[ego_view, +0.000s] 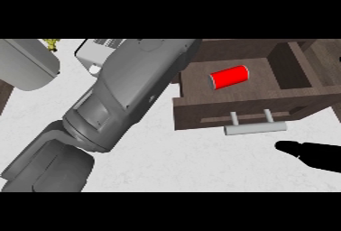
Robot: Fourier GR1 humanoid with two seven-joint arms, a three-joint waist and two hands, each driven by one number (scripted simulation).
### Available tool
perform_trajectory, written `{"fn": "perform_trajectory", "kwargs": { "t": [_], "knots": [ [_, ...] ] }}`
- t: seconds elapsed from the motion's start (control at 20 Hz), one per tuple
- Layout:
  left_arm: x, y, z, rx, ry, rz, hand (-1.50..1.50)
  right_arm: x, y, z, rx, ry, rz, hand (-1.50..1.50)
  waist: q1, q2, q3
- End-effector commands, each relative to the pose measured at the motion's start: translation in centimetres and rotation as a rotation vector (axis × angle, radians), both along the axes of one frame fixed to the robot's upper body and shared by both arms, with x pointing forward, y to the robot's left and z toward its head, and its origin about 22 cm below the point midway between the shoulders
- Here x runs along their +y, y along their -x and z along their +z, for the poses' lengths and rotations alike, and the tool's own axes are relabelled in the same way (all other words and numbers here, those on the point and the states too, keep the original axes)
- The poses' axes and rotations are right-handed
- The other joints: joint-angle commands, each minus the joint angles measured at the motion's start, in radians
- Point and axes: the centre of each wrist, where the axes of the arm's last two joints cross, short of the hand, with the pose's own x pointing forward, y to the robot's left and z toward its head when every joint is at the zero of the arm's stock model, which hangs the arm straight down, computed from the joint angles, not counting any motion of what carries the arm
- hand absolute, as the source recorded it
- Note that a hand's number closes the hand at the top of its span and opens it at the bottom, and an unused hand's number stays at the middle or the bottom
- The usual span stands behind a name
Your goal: Pick up the can, place it into the drawer and close the drawer
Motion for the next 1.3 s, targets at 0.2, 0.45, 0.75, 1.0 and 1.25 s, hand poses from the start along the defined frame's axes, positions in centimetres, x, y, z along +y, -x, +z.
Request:
{"fn": "perform_trajectory", "kwargs": {
  "t": [0.2,0.45,0.75,1.0,1.25],
  "knots": [
    [0.3,-0.2,-0.5,-0.026,-0.004,-0.009,-1.5,2.7,-5.0,-1.3,-0.013,0.278,-0.048,-1.5,0.056,-0.007,-0.001],
    [0.3,-0.5,-0.1,-0.019,-0.041,0.019,-1.5,4.7,-6.8,-5.0,0.022,0.387,-0.038,-1.5,0.053,-0.01,0.0],
    [3.1,-1.6,0.6,-0.012,-0.011,-0.011,-1.5,5.8,-9.6,-8.8,0.037,0.547,-0.079,-1.5,0.073,-0.014,-0.001],
    [2.2,-1.1,-0.7,-0.002,-0.008,0.01,-1.5,7.3,-13.5,-10.0,0.026,0.557,-0.1,-1.5,0.094,-0.023,-0.002],
    [4.9,-2.0,1.0,-0.016,-0.021,0.015,-1.5,8.0,-15.0,-14.4,-0.01,0.605,-0.16,-1.5,0.113,-0.02,-0.001]
  ]
}}
